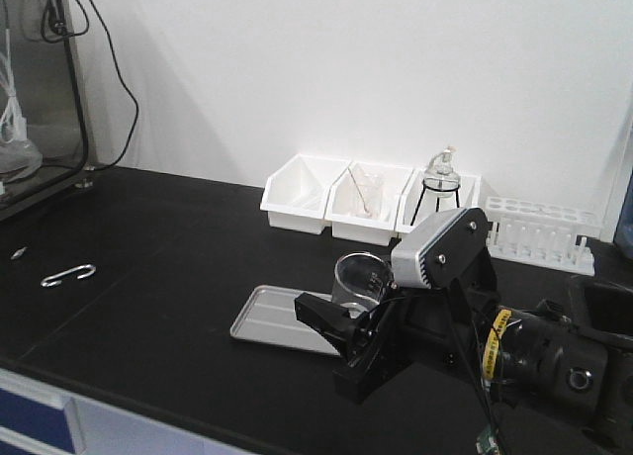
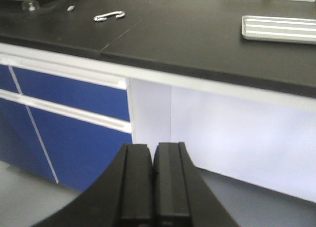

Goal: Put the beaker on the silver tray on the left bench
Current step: 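Carry the beaker in the right gripper while the base turns toward the silver tray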

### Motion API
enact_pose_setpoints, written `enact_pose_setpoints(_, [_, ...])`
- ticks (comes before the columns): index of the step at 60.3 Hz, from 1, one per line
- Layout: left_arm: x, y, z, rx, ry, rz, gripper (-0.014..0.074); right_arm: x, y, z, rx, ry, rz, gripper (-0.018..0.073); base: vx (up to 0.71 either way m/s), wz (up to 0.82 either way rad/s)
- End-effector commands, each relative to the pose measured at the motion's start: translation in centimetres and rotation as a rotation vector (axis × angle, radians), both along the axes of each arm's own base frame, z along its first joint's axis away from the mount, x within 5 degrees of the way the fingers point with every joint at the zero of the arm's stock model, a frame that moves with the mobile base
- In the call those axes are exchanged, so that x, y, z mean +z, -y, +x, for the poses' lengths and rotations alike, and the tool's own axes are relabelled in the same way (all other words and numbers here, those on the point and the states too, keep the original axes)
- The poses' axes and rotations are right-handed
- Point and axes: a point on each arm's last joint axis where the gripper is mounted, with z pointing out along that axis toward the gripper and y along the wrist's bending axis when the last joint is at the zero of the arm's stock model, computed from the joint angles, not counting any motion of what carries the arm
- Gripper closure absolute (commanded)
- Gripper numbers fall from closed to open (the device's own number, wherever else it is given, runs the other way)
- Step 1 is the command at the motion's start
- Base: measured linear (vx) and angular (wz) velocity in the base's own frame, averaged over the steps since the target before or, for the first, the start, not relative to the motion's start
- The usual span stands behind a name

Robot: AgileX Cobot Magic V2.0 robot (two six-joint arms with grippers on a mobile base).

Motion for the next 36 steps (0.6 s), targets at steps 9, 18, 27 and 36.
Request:
enact_pose_setpoints(9, [0.1, -0.02, 0.17, 0.003, 0.068, -0.005, 0.0595, 2.57, 0.08, -0.64, 0.023, 0.065, 0.081, 0.057, 0.33, -0.08])
enact_pose_setpoints(18, [0.1, -0.02, 0.17, 0.003, 0.068, -0.005, 0.0595, 2.57, 0.08, -0.64, 0.023, 0.065, 0.081, 0.057, 0.3, -0.08])
enact_pose_setpoints(27, [0.1, -0.02, 0.17, 0.003, 0.068, -0.005, 0.0595, 2.57, 0.08, -0.64, 0.023, 0.065, 0.081, 0.057, 0.25, -0.09])
enact_pose_setpoints(36, [0.1, -0.02, 0.17, 0.003, 0.068, -0.005, 0.0595, 2.57, 0.08, -0.64, 0.023, 0.065, 0.081, 0.057, 0.21, -0.11])
